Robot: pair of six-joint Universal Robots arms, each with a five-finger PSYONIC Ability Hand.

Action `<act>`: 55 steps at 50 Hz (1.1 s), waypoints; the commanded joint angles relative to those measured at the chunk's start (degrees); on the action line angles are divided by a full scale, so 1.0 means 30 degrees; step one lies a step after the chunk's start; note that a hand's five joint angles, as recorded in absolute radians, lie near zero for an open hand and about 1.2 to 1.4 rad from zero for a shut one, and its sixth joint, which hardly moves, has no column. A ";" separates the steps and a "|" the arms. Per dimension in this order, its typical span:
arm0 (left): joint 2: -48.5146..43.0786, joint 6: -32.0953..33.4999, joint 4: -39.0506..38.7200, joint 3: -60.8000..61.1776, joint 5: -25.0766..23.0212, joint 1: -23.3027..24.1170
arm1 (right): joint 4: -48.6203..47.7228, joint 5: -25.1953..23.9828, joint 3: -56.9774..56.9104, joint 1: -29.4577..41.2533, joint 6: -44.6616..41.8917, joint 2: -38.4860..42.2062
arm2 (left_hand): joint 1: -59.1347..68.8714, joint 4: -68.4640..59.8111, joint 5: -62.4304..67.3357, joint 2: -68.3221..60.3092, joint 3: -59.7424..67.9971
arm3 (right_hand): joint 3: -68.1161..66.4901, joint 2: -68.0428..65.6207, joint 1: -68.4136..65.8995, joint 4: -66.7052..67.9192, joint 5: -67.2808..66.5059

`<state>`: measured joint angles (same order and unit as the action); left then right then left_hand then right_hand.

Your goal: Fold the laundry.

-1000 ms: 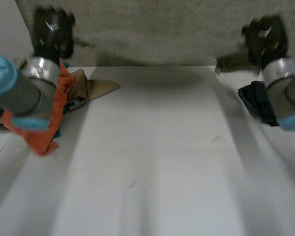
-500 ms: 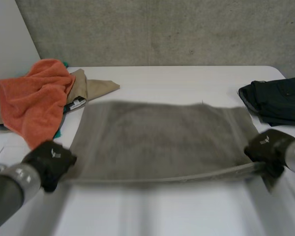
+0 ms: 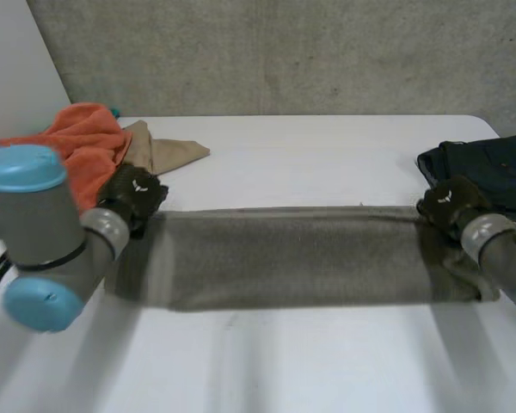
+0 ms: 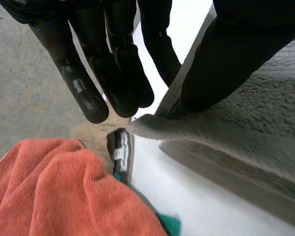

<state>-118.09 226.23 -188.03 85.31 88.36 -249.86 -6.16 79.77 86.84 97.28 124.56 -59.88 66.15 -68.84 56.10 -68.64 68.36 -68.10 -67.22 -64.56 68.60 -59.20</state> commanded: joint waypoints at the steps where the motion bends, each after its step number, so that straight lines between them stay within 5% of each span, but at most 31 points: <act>1: -0.3903 0.0029 0.0129 -0.4468 0.0693 0.0405 | -0.1551 0.0742 -0.2928 0.0501 -0.0065 0.2849 | 0.4617 -0.3721 0.4635 -0.3787 0.3880 | -0.3967 -0.4258 -0.5145 0.3801 -0.3599; 9: -0.6221 -0.0059 0.0012 -0.7459 0.1280 0.0581 | -0.2984 0.1006 -0.5654 0.0941 -0.0123 0.5165 | 0.4617 -0.3721 0.4635 -0.3787 0.3880 | -0.2543 -0.2835 -0.3721 0.2377 -0.2175; 10: -0.6279 -0.0088 -0.0047 -0.7548 0.1280 0.0581 | -0.3248 0.1064 -0.5772 0.0970 -0.0094 0.5283 | 0.4617 -0.3721 0.4635 -0.3787 0.3880 | 0.3521 0.3230 0.2343 -0.3688 0.3890; 11: -0.6338 -0.0233 -0.0279 -0.7665 0.1251 0.0668 | -0.3714 0.1268 -0.5860 0.0970 -0.0065 0.5371 | -0.0482 0.1378 -0.0465 0.1313 -0.1219 | 1.9366 1.9075 1.8188 -1.9533 1.9735; 13: -0.6368 -0.0468 -0.0515 -0.7666 0.1251 0.0815 | -0.4040 0.1444 -0.5861 0.1000 -0.0007 0.5343 | -1.8716 1.9612 -1.8699 1.9546 -1.9453 | 1.9366 1.9075 1.8188 -1.9533 1.9735; 21: -0.5287 -0.2255 -0.0750 -0.7139 0.1163 0.1489 | -0.3866 0.1125 -0.5129 0.0765 0.2423 0.3382 | -1.8716 1.9612 -1.8699 1.9546 -1.9453 | 1.9366 1.9075 1.8188 -1.9533 1.9735; 30: -0.1946 -0.2842 -0.0721 -0.4913 0.1104 0.1372 | -0.0792 -0.2593 -0.5392 -0.0669 0.3305 0.1973 | -1.8716 1.9612 -1.8699 1.9546 -1.9453 | 1.9366 1.9075 1.8188 -1.9533 1.9735; 32: -0.1711 -0.2842 -0.0721 -0.4678 0.1075 0.1372 | -0.0440 -0.3732 -0.5595 -0.1049 0.3304 0.2176 | -1.8716 1.9612 -1.8699 1.9546 -1.9453 | 1.2879 1.2588 1.1701 -1.3046 1.3248; 35: -0.1446 -0.2842 -0.0750 -0.4327 0.0987 0.1343 | -0.0438 -0.4821 -0.5772 -0.1168 0.3217 0.2616 | -1.8716 1.9612 -1.8699 1.9546 -1.9453 | 1.1545 1.1253 1.0367 -1.1711 1.1913; 39: -0.1417 -0.2871 -0.0750 -0.4063 0.1016 0.1314 | -0.0642 -0.5466 -0.6298 -0.1343 0.2197 0.4166 | -1.8716 1.9612 -1.8699 1.9546 -1.9453 | 1.9366 1.9075 1.8188 -1.9533 1.9735; 46: -0.1417 -0.2871 -0.0721 -0.3448 0.0987 0.1284 | -0.1082 -0.6257 -0.6476 -0.2047 -0.1935 0.4492 | -1.8716 1.9612 -1.8699 1.9546 -1.9453 | 1.9366 1.9075 1.8188 -1.9533 1.9735; 55: -0.1388 -0.2901 -0.0575 -0.3418 0.1045 0.1255 | -0.2048 -1.0797 -0.6944 -0.2983 -0.3318 0.4668 | -1.8716 1.9612 -1.8699 1.9546 -1.9453 | 1.9366 1.9075 1.8188 -1.9533 1.9735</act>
<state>-122.35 217.61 -190.12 75.07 91.40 -246.07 -10.45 54.49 66.83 89.95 115.04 -46.06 10.81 -11.60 2.78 -11.85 12.04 -11.86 -11.88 -12.85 11.84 -2.64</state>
